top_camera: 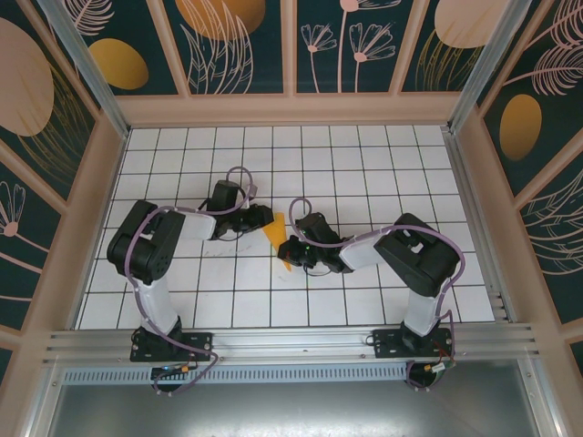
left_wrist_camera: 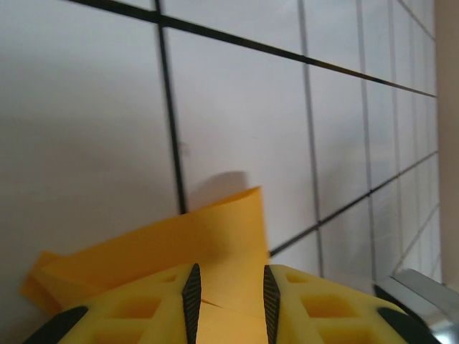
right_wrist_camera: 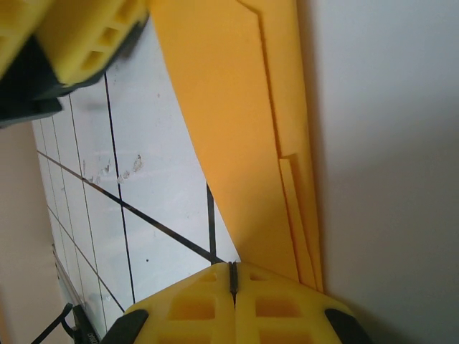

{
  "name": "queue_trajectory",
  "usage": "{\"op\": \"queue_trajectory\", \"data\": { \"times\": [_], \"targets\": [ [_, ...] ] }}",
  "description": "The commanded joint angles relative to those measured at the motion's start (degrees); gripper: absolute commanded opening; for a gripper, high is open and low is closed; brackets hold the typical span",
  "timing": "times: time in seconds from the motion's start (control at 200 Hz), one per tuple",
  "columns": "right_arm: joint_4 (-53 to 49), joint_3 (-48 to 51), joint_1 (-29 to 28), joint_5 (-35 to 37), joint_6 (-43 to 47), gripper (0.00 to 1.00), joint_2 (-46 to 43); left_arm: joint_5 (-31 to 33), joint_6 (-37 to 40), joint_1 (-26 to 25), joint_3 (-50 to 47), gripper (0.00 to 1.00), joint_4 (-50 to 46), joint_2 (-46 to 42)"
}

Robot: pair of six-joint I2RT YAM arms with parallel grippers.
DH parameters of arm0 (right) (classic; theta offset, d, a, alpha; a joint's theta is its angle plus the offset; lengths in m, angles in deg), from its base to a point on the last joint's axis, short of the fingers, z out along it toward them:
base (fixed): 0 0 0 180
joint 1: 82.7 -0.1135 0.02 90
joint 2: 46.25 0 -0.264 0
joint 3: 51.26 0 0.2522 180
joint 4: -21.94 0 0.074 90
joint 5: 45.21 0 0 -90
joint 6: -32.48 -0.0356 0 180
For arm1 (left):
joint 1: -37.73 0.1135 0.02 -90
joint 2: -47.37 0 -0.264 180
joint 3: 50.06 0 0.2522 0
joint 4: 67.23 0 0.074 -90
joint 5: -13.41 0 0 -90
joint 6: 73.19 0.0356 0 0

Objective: Fold a paper plane with a square sheet of paper (pick it up from the middle)
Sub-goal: Fold the wing for the fifth time at the center of the table.

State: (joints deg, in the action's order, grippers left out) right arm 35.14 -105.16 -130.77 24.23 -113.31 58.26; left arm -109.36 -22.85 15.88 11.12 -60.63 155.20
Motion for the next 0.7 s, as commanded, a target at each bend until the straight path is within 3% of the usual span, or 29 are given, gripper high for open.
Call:
{"op": "queue_trajectory", "data": {
  "times": [0.0,0.1,0.28,0.47,0.696],
  "targets": [
    [-13.17,2.77,-1.29,-0.93,1.25,0.0,2.15,5.08,1.35,0.31,1.5,0.31,-2.4,2.25],
    [-13.89,1.03,-1.26,-1.09,1.97,0.0,-0.18,7.61,1.2,0.31,1.19,0.29,-4.03,2.53],
    [-14.76,-4.46,-0.64,-0.91,3.23,0.0,-4.5,6.59,1.56,0.31,0.77,0.29,-4.07,2.46],
    [-15.26,-9.54,0.86,-1.93,4.38,0.0,-0.76,5.74,2.22,0.31,1.23,0.29,-4.63,2.75],
    [-12.08,-3.64,0.64,-3.96,1.68,0.0,2.2,6.24,1.75,0.31,1.19,0.27,-4.84,2.75]
  ]
}}
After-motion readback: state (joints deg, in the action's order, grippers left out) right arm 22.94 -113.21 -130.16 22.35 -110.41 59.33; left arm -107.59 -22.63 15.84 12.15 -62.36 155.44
